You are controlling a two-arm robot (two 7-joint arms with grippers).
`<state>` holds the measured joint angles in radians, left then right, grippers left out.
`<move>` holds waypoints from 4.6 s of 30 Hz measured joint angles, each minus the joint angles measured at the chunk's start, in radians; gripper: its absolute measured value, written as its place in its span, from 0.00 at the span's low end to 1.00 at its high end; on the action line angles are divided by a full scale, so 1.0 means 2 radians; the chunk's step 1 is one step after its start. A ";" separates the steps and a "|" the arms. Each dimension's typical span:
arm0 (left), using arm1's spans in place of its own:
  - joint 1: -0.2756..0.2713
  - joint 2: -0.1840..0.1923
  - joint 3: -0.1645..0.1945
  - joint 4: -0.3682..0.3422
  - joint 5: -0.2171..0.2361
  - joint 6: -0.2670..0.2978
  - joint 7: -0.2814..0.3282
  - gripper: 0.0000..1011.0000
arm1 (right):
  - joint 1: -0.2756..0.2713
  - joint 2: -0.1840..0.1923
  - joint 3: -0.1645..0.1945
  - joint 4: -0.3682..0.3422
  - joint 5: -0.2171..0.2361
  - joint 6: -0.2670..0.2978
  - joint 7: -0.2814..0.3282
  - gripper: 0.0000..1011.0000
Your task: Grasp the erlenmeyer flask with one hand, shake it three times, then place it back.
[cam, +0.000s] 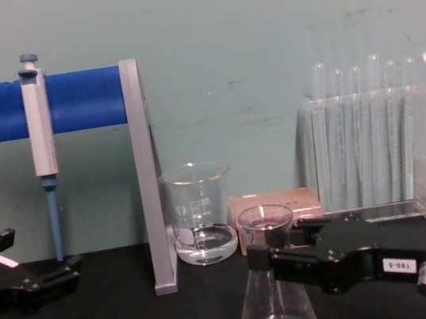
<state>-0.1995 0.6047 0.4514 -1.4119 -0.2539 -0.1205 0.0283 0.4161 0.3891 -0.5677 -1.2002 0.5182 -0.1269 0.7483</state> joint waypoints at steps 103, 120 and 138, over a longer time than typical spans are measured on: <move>0.000 0.000 0.000 0.000 0.000 0.000 0.000 0.99 | -0.033 -0.029 0.028 -0.140 -0.063 0.011 -0.100 0.44; 0.000 0.000 0.000 0.000 0.000 0.000 0.000 0.99 | -0.111 -0.029 0.126 -0.195 -0.120 0.017 -0.268 0.44; 0.000 0.000 0.000 0.000 0.000 0.000 0.000 0.99 | -0.165 -0.035 0.204 -0.237 -0.160 0.046 -0.354 0.44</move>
<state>-0.1995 0.6047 0.4514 -1.4119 -0.2539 -0.1205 0.0283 0.0865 0.3182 -0.1604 -1.6749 0.1986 -0.0346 0.0412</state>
